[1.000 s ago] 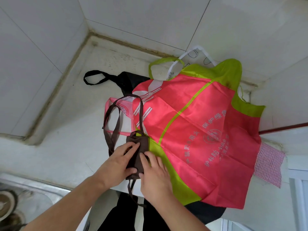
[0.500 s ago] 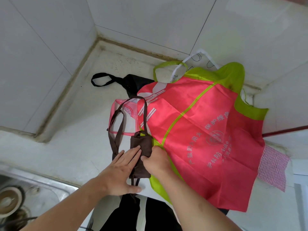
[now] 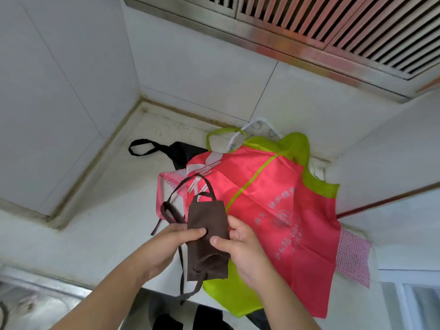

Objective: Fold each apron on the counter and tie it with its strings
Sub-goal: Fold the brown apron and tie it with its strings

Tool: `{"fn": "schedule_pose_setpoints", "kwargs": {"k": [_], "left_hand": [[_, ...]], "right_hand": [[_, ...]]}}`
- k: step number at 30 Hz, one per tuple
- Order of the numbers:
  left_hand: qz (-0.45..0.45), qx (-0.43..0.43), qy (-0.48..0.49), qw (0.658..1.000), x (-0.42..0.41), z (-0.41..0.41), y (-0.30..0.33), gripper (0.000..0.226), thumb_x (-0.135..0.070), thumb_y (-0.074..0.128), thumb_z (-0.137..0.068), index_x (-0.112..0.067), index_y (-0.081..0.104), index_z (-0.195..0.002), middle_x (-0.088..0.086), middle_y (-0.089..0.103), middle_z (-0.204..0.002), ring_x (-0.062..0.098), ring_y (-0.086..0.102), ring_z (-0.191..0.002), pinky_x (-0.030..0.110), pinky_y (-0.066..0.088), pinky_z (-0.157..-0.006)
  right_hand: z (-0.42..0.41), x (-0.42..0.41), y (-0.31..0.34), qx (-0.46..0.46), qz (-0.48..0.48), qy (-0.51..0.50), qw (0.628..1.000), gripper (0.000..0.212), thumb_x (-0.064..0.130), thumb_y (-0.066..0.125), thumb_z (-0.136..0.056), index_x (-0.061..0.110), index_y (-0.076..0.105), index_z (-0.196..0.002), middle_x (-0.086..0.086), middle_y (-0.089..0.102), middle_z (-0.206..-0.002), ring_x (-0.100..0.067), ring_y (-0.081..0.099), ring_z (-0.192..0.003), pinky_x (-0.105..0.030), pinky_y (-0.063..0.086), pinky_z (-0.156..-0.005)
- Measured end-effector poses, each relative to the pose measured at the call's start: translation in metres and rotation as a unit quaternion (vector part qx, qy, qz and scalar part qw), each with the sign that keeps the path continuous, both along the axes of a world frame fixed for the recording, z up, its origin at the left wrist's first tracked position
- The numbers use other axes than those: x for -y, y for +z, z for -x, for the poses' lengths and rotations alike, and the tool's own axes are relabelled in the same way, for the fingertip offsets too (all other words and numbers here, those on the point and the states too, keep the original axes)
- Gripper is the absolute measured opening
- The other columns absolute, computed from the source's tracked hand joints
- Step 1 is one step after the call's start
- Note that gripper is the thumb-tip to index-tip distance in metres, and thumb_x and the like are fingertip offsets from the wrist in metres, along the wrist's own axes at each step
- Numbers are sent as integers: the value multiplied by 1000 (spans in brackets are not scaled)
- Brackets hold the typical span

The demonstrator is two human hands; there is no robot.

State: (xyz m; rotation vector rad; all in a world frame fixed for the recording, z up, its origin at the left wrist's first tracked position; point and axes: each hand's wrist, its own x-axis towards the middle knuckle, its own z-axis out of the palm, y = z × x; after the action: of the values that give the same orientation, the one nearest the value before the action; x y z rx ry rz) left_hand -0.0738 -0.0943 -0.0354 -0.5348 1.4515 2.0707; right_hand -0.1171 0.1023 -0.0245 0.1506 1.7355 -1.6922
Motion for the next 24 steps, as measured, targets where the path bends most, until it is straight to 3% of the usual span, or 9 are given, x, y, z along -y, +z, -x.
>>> {"fn": "schedule_pose_setpoints", "kwargs": {"k": [4, 10, 13, 14, 16, 18, 19, 21, 24], "left_hand": [[-53, -29, -54, 997, -7, 7, 31, 44, -33, 72, -94, -7, 72, -129, 19, 69, -133, 37, 62, -129, 48, 42, -115], [-39, -74, -95, 992, -24, 10, 67, 25, -25, 70, -94, -9, 78, -111, 19, 77, -111, 28, 74, -95, 36, 53, -82], [-49, -84, -90, 991, -38, 7, 75, 32, -23, 78, -92, -12, 73, -122, 21, 76, -113, 40, 75, -99, 51, 60, -87], [-36, -87, -85, 992, -42, 6, 77, 34, -22, 77, -93, -13, 71, -124, 20, 77, -107, 40, 76, -90, 53, 62, -79], [-15, -103, -80, 991, -49, 3, 84, 30, -21, 75, -96, -14, 68, -124, 22, 77, -99, 43, 75, -79, 55, 62, -68], [-19, -118, -77, 990, -50, 1, 85, 27, -21, 74, -96, -17, 68, -122, 28, 75, -108, 55, 71, -95, 71, 55, -87], [-27, -131, -77, 988, -52, 0, 91, 25, -20, 73, -97, -19, 69, -121, 29, 75, -109, 56, 70, -99, 71, 54, -91], [-40, -147, -79, 985, -52, -1, 101, 28, -15, 69, -98, -21, 68, -126, 28, 76, -106, 48, 75, -91, 57, 62, -81], [-52, -163, -83, 982, -57, 0, 113, 36, -12, 67, -98, -23, 66, -132, 31, 74, -97, 33, 70, -61, 35, 58, -48]], "right_hand": [[-8, -12, 37, -20, 46, -27, 998, 42, -9, 66, -88, 4, 65, -128, -23, 73, -122, -43, 68, -117, -51, 54, -103], [-30, -28, 72, -81, 18, -121, 989, 30, -6, 67, -87, 0, 64, -116, -25, 73, -117, -36, 70, -111, -51, 55, -99], [-42, -34, 84, -101, -17, -154, 983, 27, 7, 70, -83, 9, 68, -110, -23, 73, -115, -38, 70, -111, -56, 56, -99], [-45, -37, 87, -94, -23, -152, 984, 27, 10, 71, -84, 10, 69, -112, -23, 74, -115, -43, 69, -113, -60, 55, -99], [-52, -46, 97, -69, -37, -132, 988, 27, 15, 69, -91, 14, 67, -118, -22, 76, -113, -43, 73, -105, -57, 61, -84], [-57, -52, 106, -46, -36, -110, 992, 25, 19, 67, -98, 20, 67, -123, -22, 77, -107, -38, 75, -88, -42, 59, -61], [-57, -56, 109, -45, -24, -102, 993, 26, 21, 67, -98, 23, 68, -124, -23, 77, -105, -37, 74, -80, -36, 54, -53], [-58, -58, 114, -42, 9, -107, 993, 28, 19, 68, -98, 24, 68, -126, -26, 75, -108, -34, 70, -75, -31, 46, -46], [-52, -60, 117, -30, 94, -124, 987, 42, 12, 71, -89, 19, 67, -131, -29, 70, -123, -43, 66, -97, -52, 45, -74]]}}
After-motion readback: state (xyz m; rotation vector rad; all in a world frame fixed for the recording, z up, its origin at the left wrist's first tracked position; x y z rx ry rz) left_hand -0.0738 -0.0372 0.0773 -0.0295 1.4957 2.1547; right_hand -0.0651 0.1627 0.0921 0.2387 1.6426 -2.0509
